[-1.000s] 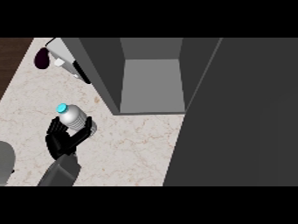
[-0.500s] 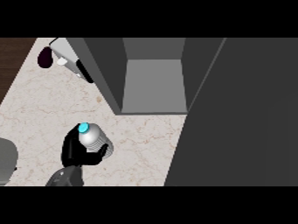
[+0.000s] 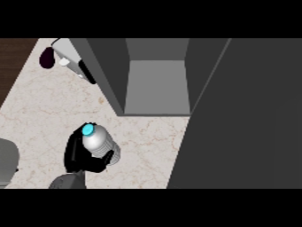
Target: Pick up the bottled water, place it into the cabinet and close the cabinet
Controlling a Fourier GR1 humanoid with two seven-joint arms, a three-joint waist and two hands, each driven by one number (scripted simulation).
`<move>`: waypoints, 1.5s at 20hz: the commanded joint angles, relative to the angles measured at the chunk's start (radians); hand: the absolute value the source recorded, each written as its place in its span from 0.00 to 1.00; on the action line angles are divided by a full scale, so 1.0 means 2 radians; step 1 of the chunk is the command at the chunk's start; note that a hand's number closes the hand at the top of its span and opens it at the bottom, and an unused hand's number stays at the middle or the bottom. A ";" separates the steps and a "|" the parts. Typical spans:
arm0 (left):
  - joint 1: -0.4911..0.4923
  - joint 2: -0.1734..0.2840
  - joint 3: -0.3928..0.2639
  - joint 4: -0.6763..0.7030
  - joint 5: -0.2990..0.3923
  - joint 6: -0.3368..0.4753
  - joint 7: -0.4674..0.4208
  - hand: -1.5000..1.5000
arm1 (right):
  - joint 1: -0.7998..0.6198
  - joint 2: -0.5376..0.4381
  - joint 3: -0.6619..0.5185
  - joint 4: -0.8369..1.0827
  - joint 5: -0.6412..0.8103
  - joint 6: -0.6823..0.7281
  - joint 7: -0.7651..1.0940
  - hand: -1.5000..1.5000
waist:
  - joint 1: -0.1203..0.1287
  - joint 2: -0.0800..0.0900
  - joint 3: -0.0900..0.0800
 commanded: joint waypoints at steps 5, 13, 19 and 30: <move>0.022 -0.009 -0.028 -0.168 0.009 0.056 0.125 1.00 | 0.016 -0.014 0.007 -0.056 0.037 0.005 0.016 0.00 | -0.002 0.001 0.000; 0.010 -0.013 -0.098 -0.253 -0.014 0.137 0.160 1.00 | -0.016 0.013 -0.003 -0.017 0.036 0.000 0.019 0.00 | -0.002 0.002 0.000; -0.014 -0.013 -0.145 -0.249 -0.007 0.202 0.175 1.00 | 0.043 -0.037 -0.021 -0.068 0.001 0.012 -0.021 0.00 | -0.005 0.003 0.000; -0.212 -0.013 -0.103 -0.133 -0.011 0.275 0.214 1.00 | 0.042 -0.024 -0.002 -0.056 0.018 0.005 -0.024 0.00 | -0.009 0.003 0.000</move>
